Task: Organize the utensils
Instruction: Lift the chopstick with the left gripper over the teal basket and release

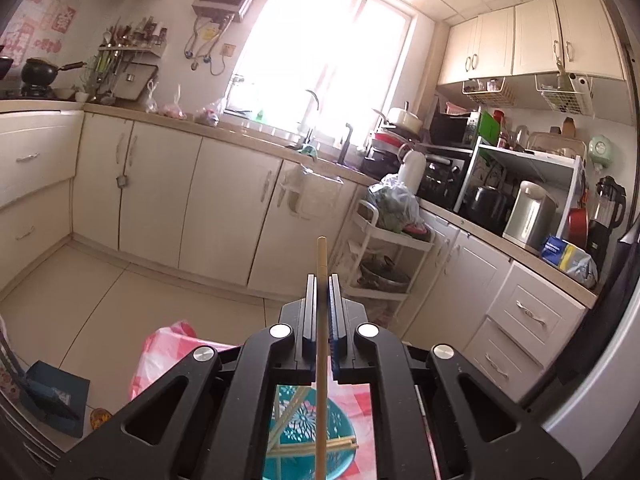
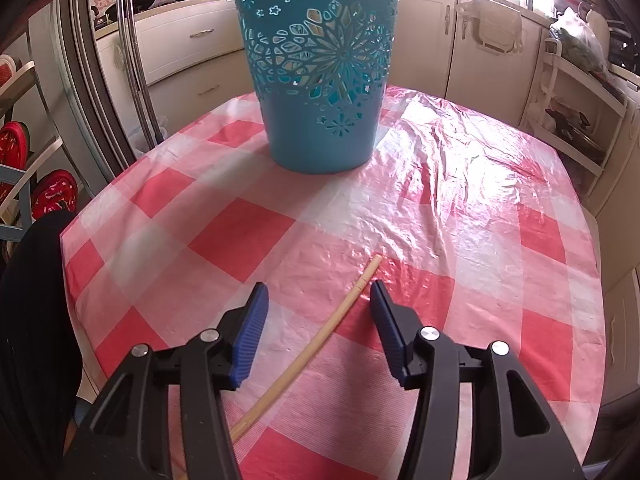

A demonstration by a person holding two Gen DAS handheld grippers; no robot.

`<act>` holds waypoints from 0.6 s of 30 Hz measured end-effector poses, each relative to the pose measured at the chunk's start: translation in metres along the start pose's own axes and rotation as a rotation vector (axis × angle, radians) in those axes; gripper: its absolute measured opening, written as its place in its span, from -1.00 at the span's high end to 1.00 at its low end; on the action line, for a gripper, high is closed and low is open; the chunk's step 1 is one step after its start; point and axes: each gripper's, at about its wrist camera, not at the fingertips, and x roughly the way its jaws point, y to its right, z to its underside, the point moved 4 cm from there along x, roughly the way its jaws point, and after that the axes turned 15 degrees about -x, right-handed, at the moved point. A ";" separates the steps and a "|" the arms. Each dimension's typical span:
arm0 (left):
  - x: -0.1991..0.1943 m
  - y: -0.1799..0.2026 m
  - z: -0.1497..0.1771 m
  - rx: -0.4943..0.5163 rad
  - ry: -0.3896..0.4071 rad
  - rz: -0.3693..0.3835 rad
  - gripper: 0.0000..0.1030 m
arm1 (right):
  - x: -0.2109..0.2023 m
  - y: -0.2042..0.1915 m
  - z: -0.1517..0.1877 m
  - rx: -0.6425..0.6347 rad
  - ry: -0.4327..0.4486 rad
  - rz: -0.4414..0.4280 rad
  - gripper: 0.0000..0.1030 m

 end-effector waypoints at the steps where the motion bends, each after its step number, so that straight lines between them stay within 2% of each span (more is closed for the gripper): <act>1: 0.005 0.000 -0.001 0.002 0.019 -0.010 0.91 | 0.000 0.000 0.000 -0.001 0.001 0.001 -0.02; 4: 0.025 -0.002 -0.002 0.002 0.062 -0.044 0.91 | 0.001 -0.001 0.000 -0.003 0.001 -0.002 -0.04; 9: 0.049 -0.016 0.003 -0.021 0.090 -0.081 0.91 | 0.001 -0.002 -0.001 -0.005 0.002 -0.007 -0.07; 18: 0.070 -0.044 0.028 -0.020 0.096 -0.143 0.91 | 0.001 -0.002 -0.001 -0.002 0.003 -0.012 -0.09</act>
